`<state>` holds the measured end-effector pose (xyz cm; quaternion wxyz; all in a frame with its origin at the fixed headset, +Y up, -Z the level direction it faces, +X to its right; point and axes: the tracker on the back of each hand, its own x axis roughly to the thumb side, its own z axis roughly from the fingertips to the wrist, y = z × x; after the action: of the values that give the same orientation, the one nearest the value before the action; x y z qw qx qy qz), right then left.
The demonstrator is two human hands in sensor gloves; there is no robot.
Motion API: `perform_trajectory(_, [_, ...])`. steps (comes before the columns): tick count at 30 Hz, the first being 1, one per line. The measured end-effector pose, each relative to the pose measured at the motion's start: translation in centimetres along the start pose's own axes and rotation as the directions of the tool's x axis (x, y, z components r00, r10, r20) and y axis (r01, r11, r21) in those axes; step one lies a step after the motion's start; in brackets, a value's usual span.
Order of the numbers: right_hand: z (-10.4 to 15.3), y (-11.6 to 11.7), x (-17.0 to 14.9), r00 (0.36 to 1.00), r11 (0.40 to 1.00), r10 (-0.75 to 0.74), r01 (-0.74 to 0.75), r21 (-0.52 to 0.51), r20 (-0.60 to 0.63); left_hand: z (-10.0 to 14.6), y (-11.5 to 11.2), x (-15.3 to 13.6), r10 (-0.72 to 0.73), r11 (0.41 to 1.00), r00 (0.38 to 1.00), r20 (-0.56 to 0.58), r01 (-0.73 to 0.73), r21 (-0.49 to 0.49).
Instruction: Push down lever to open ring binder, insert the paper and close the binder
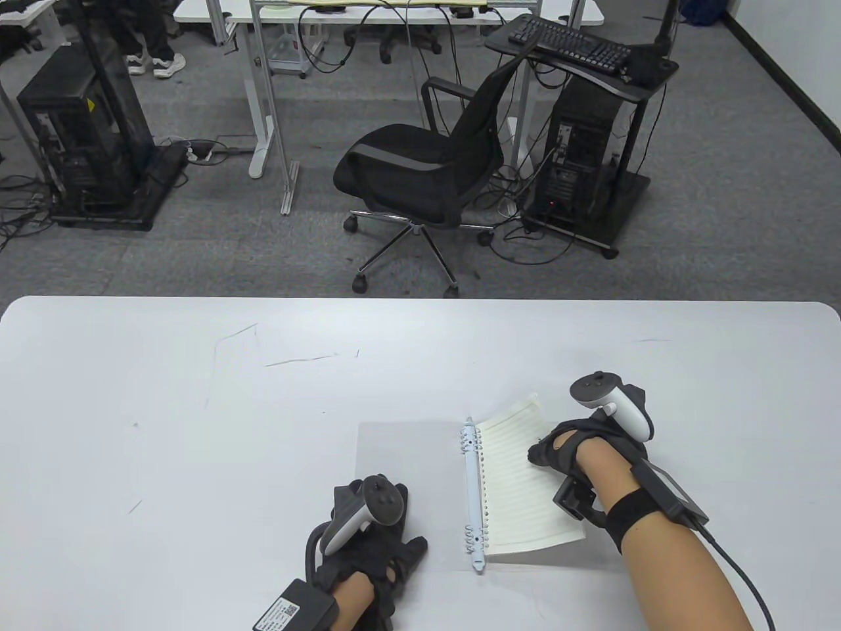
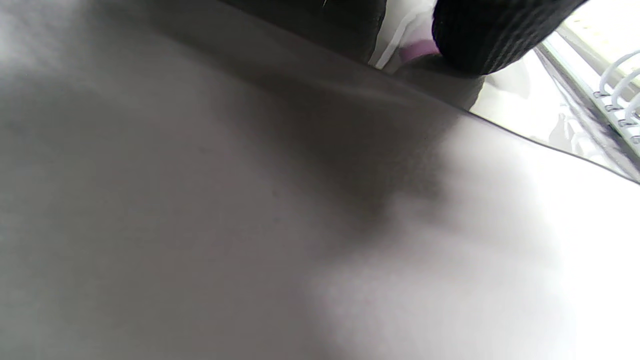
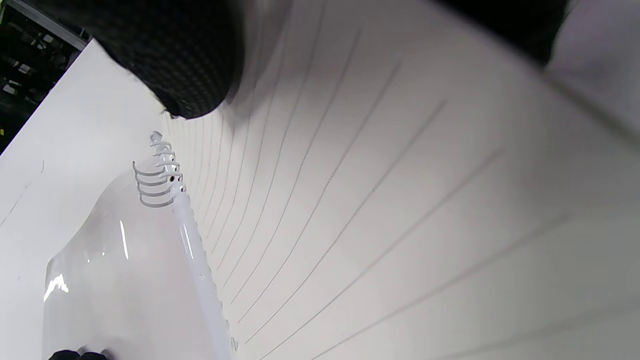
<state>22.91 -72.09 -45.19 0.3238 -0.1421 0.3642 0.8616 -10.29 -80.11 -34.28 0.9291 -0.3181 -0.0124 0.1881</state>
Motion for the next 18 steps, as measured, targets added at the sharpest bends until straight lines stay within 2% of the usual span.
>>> perform_trajectory(10, [0.5, -0.8, -2.1, 0.995, 0.995, -0.101, 0.100, -0.020, -0.012, 0.0, 0.0, 0.0, 0.000, 1.000, 1.000, 0.000, 0.000, 0.000])
perform_trajectory(18, [2.0, -2.2, -4.8, 0.974, 0.973, -0.224, 0.226, -0.053, 0.039, 0.0, 0.0, 0.0, 0.000, 1.000, 1.000, 0.000, 0.000, 0.000])
